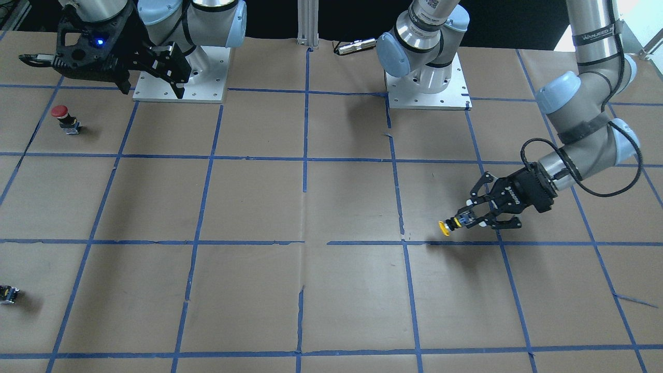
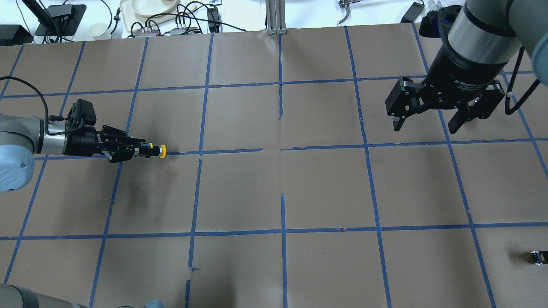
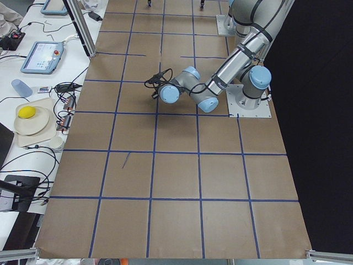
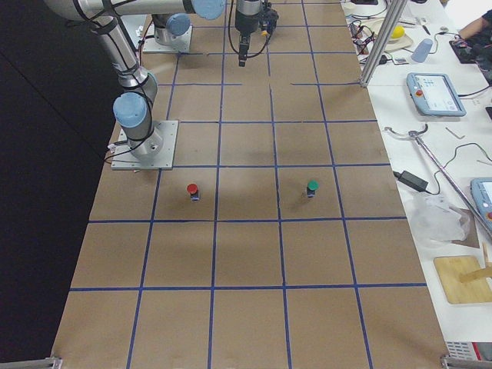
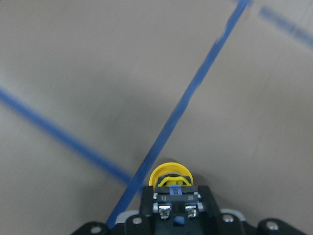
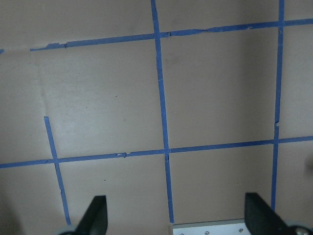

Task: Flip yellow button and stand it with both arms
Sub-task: 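Carry the button toward the right gripper while the right gripper reaches to meet it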

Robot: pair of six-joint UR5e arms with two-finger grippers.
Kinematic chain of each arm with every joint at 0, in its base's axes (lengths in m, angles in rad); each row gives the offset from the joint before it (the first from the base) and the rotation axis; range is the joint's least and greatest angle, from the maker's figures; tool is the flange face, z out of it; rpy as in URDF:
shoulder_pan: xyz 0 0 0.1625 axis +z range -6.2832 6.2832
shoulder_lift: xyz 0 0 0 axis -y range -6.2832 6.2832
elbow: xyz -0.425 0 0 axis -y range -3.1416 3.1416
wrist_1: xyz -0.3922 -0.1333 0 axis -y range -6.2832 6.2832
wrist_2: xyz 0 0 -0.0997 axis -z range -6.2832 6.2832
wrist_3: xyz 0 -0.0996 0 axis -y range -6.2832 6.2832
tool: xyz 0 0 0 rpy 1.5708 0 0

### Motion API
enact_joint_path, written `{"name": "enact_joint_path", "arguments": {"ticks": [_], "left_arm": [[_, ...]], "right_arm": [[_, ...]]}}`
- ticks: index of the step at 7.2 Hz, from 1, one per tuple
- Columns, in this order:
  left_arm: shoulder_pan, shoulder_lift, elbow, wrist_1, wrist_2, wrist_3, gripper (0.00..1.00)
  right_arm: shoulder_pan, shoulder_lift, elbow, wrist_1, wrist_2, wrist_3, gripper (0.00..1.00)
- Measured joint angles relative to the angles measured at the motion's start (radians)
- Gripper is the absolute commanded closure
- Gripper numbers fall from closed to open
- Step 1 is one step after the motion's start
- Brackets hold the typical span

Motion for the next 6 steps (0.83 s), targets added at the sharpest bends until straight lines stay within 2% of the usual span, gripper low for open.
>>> {"name": "enact_joint_path", "arguments": {"ticks": [3,6], "left_arm": [[-0.213,0.007,-0.085,-0.066,-0.432,-0.218,0.96],[-0.434,0.007,-0.162,-0.096,-0.850,-0.442,0.95]], "right_arm": [[-0.127,0.006,-0.013,-0.002,0.247,0.103,0.00],[-0.155,0.077,-0.013,-0.021,0.531,0.289,0.00]]}}
